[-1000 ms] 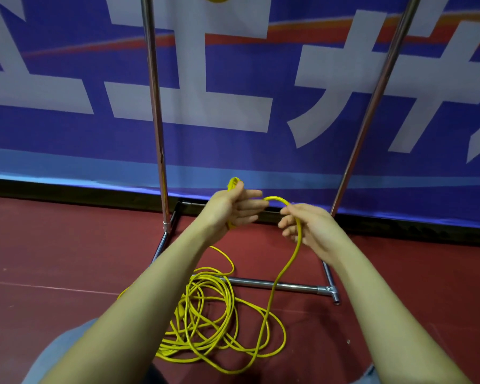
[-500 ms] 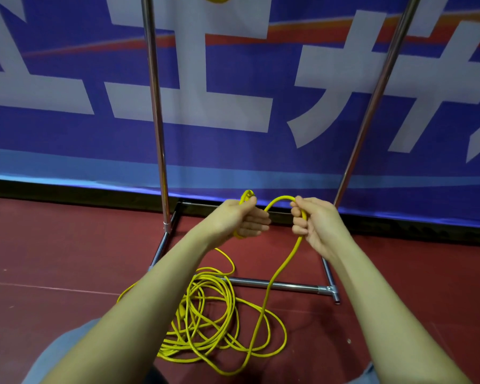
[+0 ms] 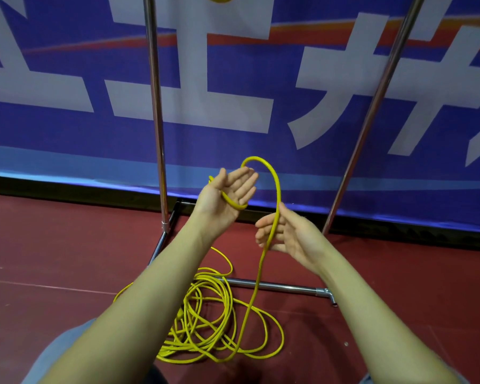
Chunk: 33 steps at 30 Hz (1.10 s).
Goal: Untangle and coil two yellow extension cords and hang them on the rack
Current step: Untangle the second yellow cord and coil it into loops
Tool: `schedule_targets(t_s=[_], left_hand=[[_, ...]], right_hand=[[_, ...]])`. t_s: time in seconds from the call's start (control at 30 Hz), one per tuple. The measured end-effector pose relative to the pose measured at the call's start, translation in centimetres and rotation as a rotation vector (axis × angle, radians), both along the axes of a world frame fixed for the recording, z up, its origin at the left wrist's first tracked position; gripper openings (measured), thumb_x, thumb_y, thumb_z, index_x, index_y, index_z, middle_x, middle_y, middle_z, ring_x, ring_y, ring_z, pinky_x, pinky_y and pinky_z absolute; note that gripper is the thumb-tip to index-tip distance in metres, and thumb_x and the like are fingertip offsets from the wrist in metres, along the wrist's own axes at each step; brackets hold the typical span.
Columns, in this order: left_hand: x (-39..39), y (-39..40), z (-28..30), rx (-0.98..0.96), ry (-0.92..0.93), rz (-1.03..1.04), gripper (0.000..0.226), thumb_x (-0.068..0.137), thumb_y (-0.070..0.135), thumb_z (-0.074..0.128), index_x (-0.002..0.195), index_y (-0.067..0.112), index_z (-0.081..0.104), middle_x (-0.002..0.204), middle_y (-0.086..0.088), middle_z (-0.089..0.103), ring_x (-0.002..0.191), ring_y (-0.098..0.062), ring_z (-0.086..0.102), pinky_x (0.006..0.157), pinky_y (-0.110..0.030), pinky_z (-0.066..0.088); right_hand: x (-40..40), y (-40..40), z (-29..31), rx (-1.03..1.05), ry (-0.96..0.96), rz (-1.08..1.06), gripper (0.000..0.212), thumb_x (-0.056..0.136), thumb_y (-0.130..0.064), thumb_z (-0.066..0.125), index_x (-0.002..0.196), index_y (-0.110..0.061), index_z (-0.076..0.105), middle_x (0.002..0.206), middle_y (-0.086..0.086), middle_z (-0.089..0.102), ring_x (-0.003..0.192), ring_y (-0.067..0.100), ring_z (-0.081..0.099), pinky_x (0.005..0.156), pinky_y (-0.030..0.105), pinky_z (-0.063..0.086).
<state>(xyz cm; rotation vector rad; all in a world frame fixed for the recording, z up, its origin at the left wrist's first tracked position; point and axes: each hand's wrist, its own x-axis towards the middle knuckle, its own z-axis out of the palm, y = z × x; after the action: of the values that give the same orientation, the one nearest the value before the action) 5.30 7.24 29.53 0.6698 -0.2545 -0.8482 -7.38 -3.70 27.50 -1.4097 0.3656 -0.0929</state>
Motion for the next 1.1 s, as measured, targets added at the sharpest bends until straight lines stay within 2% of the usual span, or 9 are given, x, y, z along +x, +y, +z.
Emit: schedule_targets(t_s=[0.13, 0.3, 0.47, 0.57, 0.63, 0.73, 0.83, 0.97, 1.1], left_hand=[[1.0, 0.8, 0.2, 0.047, -0.022, -0.024, 0.047, 0.103, 0.035, 0.024, 0.111, 0.0, 0.055, 0.124, -0.016, 0.061, 0.103, -0.026, 0.065, 0.078, -0.033, 0.055], [0.0, 1.0, -0.5, 0.394, -0.429, -0.216, 0.045, 0.104, 0.027, 0.024, 0.094, 0.002, 0.059, 0.074, -0.008, 0.073, 0.058, -0.016, 0.069, 0.048, -0.022, 0.051], [-1.6, 0.5, -2.2, 0.596, -0.765, -0.44, 0.036, 0.103, 0.022, 0.032, 0.1, 0.002, 0.062, 0.081, 0.001, 0.074, 0.069, -0.008, 0.069, 0.061, -0.017, 0.048], [-2.6, 0.5, -2.8, 0.542, -0.768, -0.626, 0.032, 0.103, 0.019, 0.032, 0.107, 0.004, 0.06, 0.089, -0.002, 0.074, 0.079, -0.01, 0.069, 0.077, -0.022, 0.048], [-3.1, 0.6, -2.7, 0.467, -0.82, -0.649, 0.026, 0.103, 0.015, 0.032, 0.111, 0.006, 0.055, 0.095, -0.012, 0.07, 0.079, -0.011, 0.069, 0.071, -0.018, 0.049], [-3.2, 0.7, -2.3, 0.37, -0.828, -0.581, 0.017, 0.101, 0.008, 0.036, 0.104, 0.01, 0.053, 0.086, -0.007, 0.071, 0.074, -0.013, 0.07, 0.068, -0.02, 0.052], [-2.8, 0.5, -1.7, 0.293, -0.654, -0.459, 0.016, 0.099, 0.008, 0.036, 0.097, 0.011, 0.052, 0.08, -0.004, 0.073, 0.072, -0.014, 0.071, 0.068, -0.023, 0.056], [-1.8, -0.2, -0.7, 0.094, -0.346, -0.183, 0.016, 0.1, 0.007, 0.035, 0.092, 0.012, 0.049, 0.086, -0.009, 0.073, 0.078, -0.017, 0.072, 0.07, -0.027, 0.058], [-0.7, -0.8, -0.4, 0.021, -0.265, 0.063, 0.018, 0.101, 0.008, 0.034, 0.089, 0.012, 0.047, 0.096, -0.011, 0.07, 0.083, -0.016, 0.072, 0.076, -0.027, 0.056]], right_hand=[[0.3, 0.1, -0.4, 0.122, -0.174, -0.136, 0.033, 0.101, -0.019, 0.032, 0.083, -0.002, 0.053, 0.051, 0.0, 0.048, 0.051, 0.016, 0.042, 0.055, 0.028, 0.043], [0.5, -1.3, 1.9, 0.524, -0.393, -0.256, 0.033, 0.1, -0.024, 0.031, 0.078, -0.008, 0.05, 0.048, -0.006, 0.032, 0.04, 0.006, 0.028, 0.042, 0.018, 0.031], [1.2, -1.3, 2.4, 0.753, -0.482, -0.35, 0.019, 0.09, -0.015, 0.04, 0.079, -0.007, 0.052, 0.051, -0.003, 0.035, 0.041, 0.009, 0.031, 0.044, 0.019, 0.033], [1.8, -2.0, 2.6, 0.866, -0.522, -0.443, 0.025, 0.096, -0.01, 0.032, 0.082, -0.005, 0.051, 0.053, -0.001, 0.037, 0.041, 0.01, 0.032, 0.055, 0.021, 0.029], [2.0, -2.7, 2.6, 0.9, -0.529, -0.476, 0.029, 0.099, -0.011, 0.027, 0.083, -0.005, 0.051, 0.053, -0.001, 0.038, 0.041, 0.01, 0.033, 0.057, 0.021, 0.029], [2.1, -3.2, 2.4, 0.829, -0.465, -0.47, 0.033, 0.102, -0.017, 0.029, 0.087, -0.001, 0.054, 0.059, 0.003, 0.053, 0.052, 0.013, 0.049, 0.061, 0.025, 0.041], [1.7, -3.5, 2.2, 0.557, -0.285, -0.44, 0.034, 0.102, -0.025, 0.034, 0.089, -0.004, 0.057, 0.076, 0.009, 0.064, 0.072, 0.018, 0.06, 0.063, 0.026, 0.052], [1.3, -2.2, 1.1, 0.283, -0.097, -0.332, 0.032, 0.101, -0.028, 0.035, 0.086, -0.008, 0.056, 0.068, 0.006, 0.064, 0.057, 0.015, 0.058, 0.055, 0.024, 0.045], [1.0, 0.1, 0.0, 0.046, 0.07, -0.029, 0.034, 0.1, -0.028, 0.038, 0.087, -0.005, 0.059, 0.073, 0.009, 0.067, 0.065, 0.018, 0.063, 0.067, 0.026, 0.048]])
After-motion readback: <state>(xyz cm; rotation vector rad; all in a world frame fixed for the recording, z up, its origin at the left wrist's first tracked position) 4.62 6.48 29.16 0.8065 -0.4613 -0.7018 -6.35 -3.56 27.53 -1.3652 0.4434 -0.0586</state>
